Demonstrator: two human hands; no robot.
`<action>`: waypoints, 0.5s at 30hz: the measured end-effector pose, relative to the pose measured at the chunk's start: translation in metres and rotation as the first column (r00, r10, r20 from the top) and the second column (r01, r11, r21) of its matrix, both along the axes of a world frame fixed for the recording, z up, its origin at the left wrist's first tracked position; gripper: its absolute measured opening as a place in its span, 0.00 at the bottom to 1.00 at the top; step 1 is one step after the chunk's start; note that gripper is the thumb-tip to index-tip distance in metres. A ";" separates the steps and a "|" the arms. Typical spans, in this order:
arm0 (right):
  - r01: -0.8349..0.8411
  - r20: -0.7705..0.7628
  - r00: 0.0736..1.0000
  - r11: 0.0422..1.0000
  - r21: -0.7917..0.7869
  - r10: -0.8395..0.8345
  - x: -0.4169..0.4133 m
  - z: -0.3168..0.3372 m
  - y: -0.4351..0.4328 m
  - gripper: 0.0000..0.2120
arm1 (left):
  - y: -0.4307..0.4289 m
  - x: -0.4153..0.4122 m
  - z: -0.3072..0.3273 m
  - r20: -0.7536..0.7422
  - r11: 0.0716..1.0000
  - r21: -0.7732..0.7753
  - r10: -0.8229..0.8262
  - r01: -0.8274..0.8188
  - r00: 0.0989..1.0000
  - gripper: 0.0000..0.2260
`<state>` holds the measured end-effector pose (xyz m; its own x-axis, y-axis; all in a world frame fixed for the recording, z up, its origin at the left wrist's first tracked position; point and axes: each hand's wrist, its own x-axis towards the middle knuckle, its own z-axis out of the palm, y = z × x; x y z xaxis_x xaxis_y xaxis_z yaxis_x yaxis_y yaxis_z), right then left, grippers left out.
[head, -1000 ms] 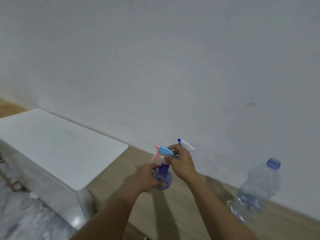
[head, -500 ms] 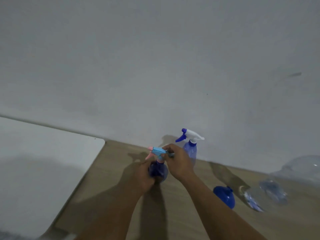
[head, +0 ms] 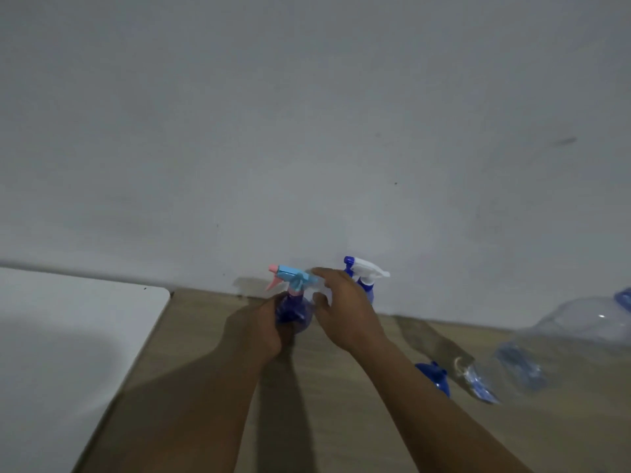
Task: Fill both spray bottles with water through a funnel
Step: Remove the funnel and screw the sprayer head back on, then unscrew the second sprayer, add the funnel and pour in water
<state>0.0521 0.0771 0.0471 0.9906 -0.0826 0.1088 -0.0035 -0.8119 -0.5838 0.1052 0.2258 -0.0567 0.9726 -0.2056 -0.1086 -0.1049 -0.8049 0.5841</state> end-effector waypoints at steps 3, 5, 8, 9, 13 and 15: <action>0.033 0.108 0.994 0.995 -0.098 -0.022 -0.005 0.018 -0.011 0.16 | 0.000 -0.002 0.001 0.074 0.996 0.037 0.080 -0.083 0.994 0.29; 0.109 0.222 0.972 0.983 -0.146 -0.074 -0.005 0.023 -0.021 0.20 | -0.008 -0.015 0.006 0.218 0.984 0.003 0.173 -0.178 0.961 0.20; 0.249 0.191 0.959 0.945 -0.212 -0.210 -0.002 0.023 -0.036 0.30 | -0.027 -0.038 -0.002 0.129 0.901 -0.295 0.366 -0.317 0.922 0.12; 0.277 0.117 0.959 0.934 -0.226 -0.256 -0.001 0.021 -0.040 0.32 | -0.033 -0.044 -0.007 0.103 0.900 -0.314 0.349 -0.303 0.931 0.09; 0.280 -0.034 0.956 0.941 -0.191 -0.291 -0.003 0.009 -0.053 0.16 | -0.059 -0.056 -0.008 0.009 0.945 -0.306 0.120 -0.111 0.993 0.06; 0.256 0.001 0.966 0.958 -0.128 -0.258 -0.008 0.009 -0.058 0.06 | -0.074 -0.055 -0.003 -0.017 0.951 -0.304 0.053 -0.055 0.998 0.08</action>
<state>0.0442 0.0190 0.0557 0.9395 -0.3209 0.1199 -0.2294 -0.8493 -0.4755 0.0498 0.1516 -0.0601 0.9825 -0.1773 -0.0576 -0.0601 -0.5935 0.8026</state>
